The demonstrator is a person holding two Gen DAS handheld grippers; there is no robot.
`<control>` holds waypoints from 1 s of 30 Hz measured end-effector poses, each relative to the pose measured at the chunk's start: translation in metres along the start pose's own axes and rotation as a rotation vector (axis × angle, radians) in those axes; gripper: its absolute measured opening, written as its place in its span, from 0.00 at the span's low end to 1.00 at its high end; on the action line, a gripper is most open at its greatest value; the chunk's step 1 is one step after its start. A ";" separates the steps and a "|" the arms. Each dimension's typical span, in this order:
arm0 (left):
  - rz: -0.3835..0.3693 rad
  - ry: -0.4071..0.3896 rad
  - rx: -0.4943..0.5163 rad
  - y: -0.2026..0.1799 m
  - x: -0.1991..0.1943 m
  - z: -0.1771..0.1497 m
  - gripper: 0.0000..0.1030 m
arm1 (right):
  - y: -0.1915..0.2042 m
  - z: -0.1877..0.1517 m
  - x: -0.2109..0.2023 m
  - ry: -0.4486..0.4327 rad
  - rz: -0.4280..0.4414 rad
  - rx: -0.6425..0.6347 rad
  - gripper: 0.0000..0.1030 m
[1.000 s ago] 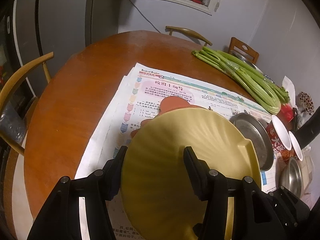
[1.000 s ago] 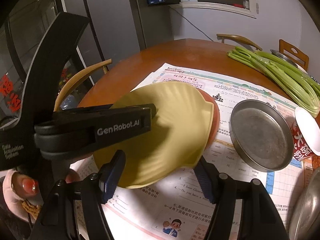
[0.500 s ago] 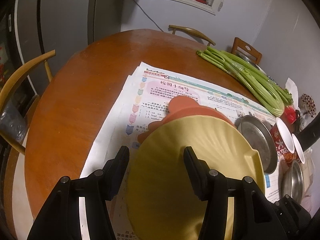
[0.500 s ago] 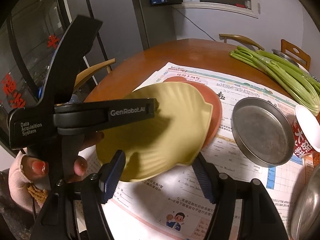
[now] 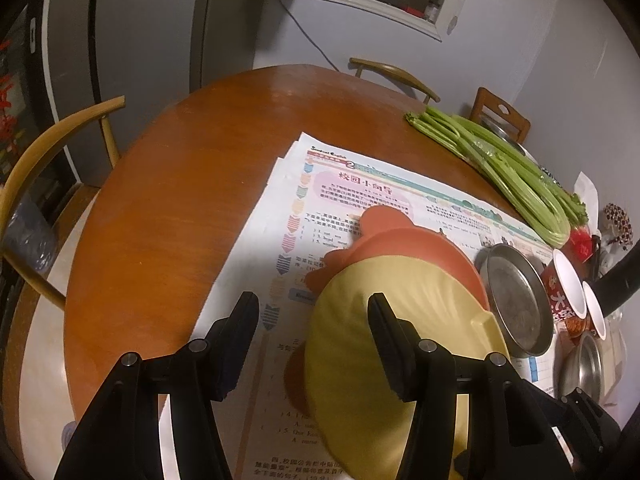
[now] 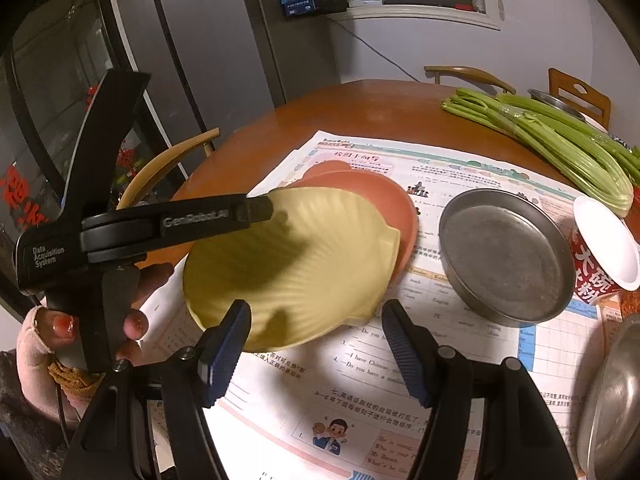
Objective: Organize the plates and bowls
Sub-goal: 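Carry the yellow plate over the orange plate and lower it on top, then open the left tool and withdraw from the stacked plates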
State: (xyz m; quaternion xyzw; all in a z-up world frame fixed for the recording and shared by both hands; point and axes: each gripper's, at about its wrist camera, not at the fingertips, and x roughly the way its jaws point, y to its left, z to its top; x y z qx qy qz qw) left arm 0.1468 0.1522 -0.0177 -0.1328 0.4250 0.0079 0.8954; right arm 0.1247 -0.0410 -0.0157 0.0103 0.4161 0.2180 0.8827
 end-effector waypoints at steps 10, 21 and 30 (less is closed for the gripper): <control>-0.015 -0.014 -0.013 0.006 -0.013 -0.005 0.57 | 0.006 0.003 0.003 -0.015 -0.028 -0.036 0.67; 0.001 0.004 0.005 0.001 -0.004 -0.012 0.57 | 0.006 0.012 0.020 -0.016 -0.115 -0.070 0.67; 0.012 -0.013 0.006 -0.006 -0.017 -0.013 0.57 | -0.007 0.012 -0.003 -0.075 -0.069 -0.020 0.66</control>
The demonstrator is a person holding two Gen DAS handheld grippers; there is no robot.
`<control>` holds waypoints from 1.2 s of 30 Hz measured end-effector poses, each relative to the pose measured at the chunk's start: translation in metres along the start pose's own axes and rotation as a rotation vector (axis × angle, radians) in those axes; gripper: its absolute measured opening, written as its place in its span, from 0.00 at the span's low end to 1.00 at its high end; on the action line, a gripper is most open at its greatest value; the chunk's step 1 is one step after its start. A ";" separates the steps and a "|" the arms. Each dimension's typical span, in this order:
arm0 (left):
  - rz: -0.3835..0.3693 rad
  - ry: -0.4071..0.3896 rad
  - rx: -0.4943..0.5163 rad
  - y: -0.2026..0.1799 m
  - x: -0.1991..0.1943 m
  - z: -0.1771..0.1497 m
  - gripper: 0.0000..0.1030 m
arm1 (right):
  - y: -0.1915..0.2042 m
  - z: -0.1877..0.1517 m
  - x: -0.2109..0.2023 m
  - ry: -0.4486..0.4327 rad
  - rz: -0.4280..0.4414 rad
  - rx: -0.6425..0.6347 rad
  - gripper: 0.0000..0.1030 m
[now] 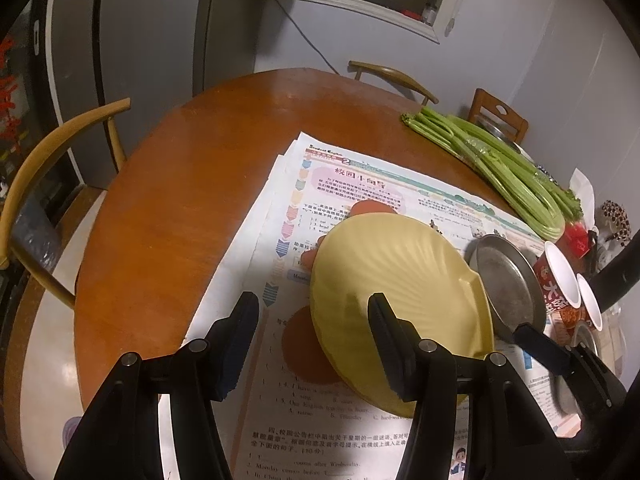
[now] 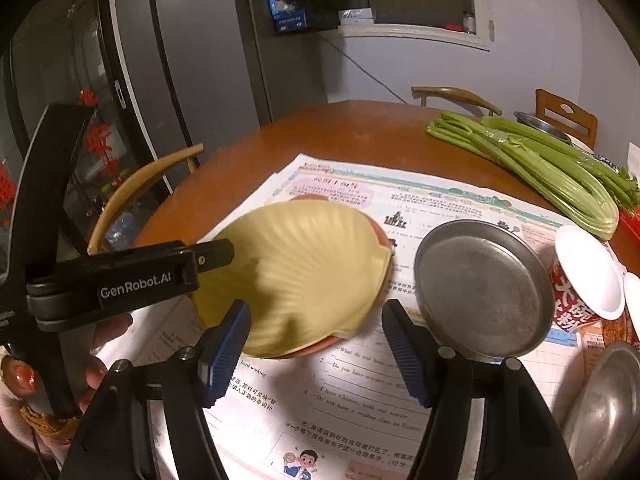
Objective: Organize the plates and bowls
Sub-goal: 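Open the left tool and withdraw from the stacked plates, then move the left tool to the rim of the grey metal plate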
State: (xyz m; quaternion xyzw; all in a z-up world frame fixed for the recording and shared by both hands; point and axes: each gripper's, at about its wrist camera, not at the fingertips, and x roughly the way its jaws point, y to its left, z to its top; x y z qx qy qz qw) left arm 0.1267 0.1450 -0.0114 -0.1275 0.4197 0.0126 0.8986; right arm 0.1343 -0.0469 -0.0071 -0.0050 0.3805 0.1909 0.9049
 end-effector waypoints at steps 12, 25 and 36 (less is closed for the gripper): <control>-0.016 -0.066 0.029 -0.024 -0.041 -0.006 0.57 | -0.016 0.002 -0.044 -0.077 -0.003 0.025 0.67; -0.062 -0.106 0.078 -0.057 -0.073 -0.013 0.57 | -0.040 0.003 -0.090 -0.157 -0.030 0.077 0.67; -0.088 -0.114 0.115 -0.087 -0.086 -0.018 0.57 | -0.064 -0.001 -0.127 -0.237 -0.064 0.108 0.68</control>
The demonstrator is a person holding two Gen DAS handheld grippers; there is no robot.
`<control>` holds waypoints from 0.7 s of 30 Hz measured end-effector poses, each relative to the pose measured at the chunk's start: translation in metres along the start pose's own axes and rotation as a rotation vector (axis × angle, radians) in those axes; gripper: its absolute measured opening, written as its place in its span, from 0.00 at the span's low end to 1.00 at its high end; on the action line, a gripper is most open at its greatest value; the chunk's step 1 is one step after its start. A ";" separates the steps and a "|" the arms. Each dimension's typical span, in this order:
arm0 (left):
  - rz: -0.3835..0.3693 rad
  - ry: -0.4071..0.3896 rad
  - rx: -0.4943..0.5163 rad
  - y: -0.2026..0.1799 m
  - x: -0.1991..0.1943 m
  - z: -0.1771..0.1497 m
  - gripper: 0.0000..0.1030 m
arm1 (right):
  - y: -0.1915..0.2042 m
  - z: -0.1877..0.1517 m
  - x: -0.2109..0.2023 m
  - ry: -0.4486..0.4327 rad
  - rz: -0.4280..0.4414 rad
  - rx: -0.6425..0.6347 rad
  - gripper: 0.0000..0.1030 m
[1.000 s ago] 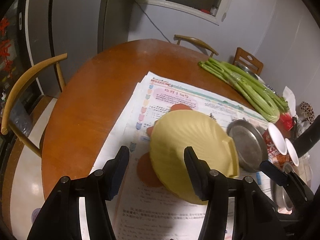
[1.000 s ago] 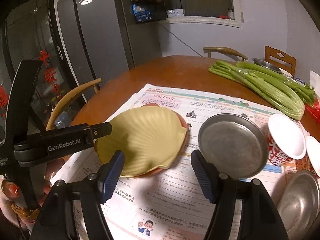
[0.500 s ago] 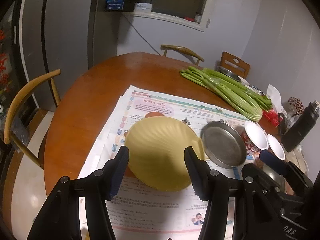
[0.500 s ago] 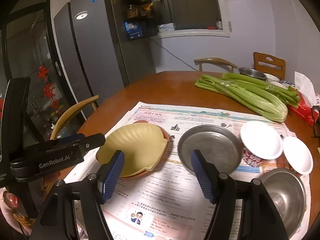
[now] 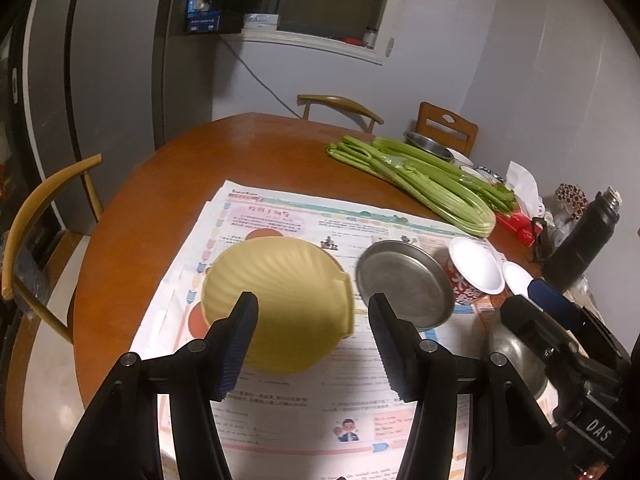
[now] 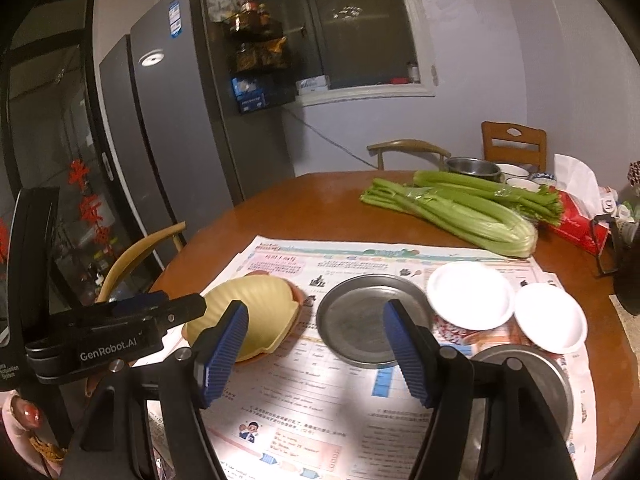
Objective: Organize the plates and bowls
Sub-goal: 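Move the left tool to the rim of the grey metal plate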
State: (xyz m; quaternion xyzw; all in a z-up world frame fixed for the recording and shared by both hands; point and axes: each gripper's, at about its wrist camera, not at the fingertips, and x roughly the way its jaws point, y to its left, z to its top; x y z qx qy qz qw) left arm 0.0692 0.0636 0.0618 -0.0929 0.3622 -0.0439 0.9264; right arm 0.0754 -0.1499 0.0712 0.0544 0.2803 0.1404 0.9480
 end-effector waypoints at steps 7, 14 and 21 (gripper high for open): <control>-0.004 0.003 0.026 -0.018 0.001 0.002 0.57 | -0.026 0.003 -0.015 -0.029 -0.023 0.050 0.68; -0.009 0.023 0.055 -0.036 0.013 0.004 0.57 | -0.053 0.002 -0.021 -0.030 -0.040 0.099 0.68; -0.025 0.051 0.092 -0.051 0.036 0.009 0.57 | -0.073 -0.004 -0.008 0.013 -0.047 0.151 0.68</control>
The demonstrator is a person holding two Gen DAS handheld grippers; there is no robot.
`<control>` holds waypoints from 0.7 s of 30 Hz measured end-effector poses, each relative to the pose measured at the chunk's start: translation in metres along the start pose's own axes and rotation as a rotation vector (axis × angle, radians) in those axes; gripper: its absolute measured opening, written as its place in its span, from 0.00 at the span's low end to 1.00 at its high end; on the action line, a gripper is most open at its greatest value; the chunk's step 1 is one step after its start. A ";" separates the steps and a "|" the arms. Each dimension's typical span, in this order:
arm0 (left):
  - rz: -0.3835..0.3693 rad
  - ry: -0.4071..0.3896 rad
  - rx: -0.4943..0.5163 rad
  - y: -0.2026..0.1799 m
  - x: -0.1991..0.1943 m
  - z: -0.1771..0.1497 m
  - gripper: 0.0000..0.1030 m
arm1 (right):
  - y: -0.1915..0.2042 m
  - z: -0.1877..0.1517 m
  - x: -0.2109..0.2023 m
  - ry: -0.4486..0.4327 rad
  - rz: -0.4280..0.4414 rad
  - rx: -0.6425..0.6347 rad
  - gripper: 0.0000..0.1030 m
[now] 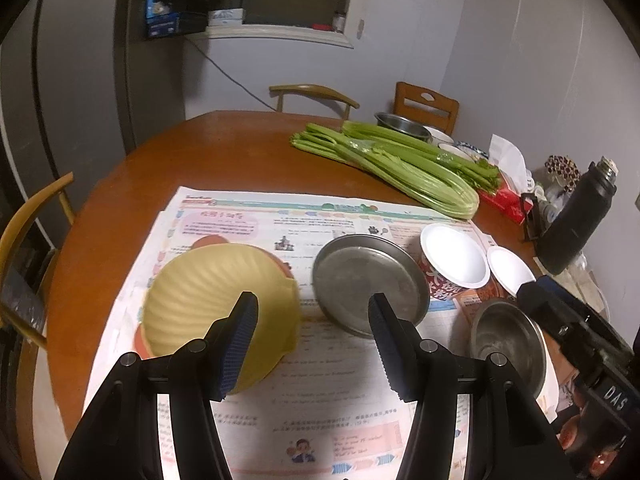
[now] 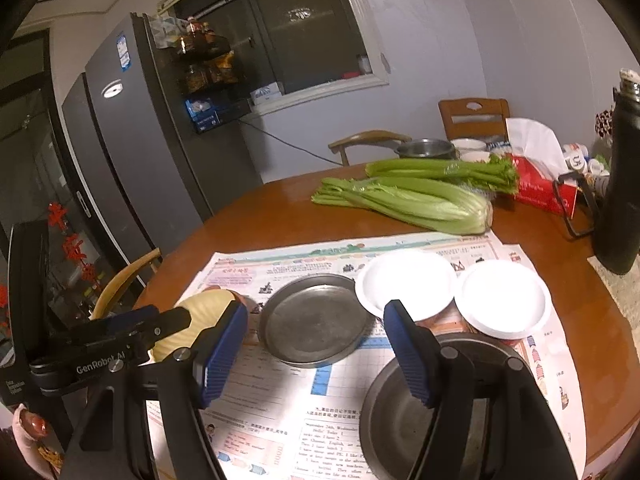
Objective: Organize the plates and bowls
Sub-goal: 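Move the left tool to the rim of the grey metal plate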
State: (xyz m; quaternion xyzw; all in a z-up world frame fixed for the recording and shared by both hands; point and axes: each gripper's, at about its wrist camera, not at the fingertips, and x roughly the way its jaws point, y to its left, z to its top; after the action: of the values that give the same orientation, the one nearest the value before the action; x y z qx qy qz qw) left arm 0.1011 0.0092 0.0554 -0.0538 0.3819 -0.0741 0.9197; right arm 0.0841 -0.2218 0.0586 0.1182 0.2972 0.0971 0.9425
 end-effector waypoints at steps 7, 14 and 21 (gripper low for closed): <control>-0.011 0.048 0.037 -0.013 0.036 0.014 0.57 | -0.008 -0.003 0.029 0.062 -0.025 0.004 0.68; -0.011 0.110 0.052 -0.015 0.075 0.029 0.57 | -0.009 -0.008 0.066 0.173 -0.031 0.012 0.68; -0.016 0.175 0.077 -0.014 0.107 0.040 0.57 | 0.000 -0.012 0.098 0.273 -0.031 0.010 0.68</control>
State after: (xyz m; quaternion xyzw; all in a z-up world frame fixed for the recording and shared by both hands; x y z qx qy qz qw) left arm 0.2032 -0.0219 0.0114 -0.0146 0.4573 -0.1007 0.8835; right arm 0.1560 -0.1949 -0.0042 0.1041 0.4252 0.0964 0.8939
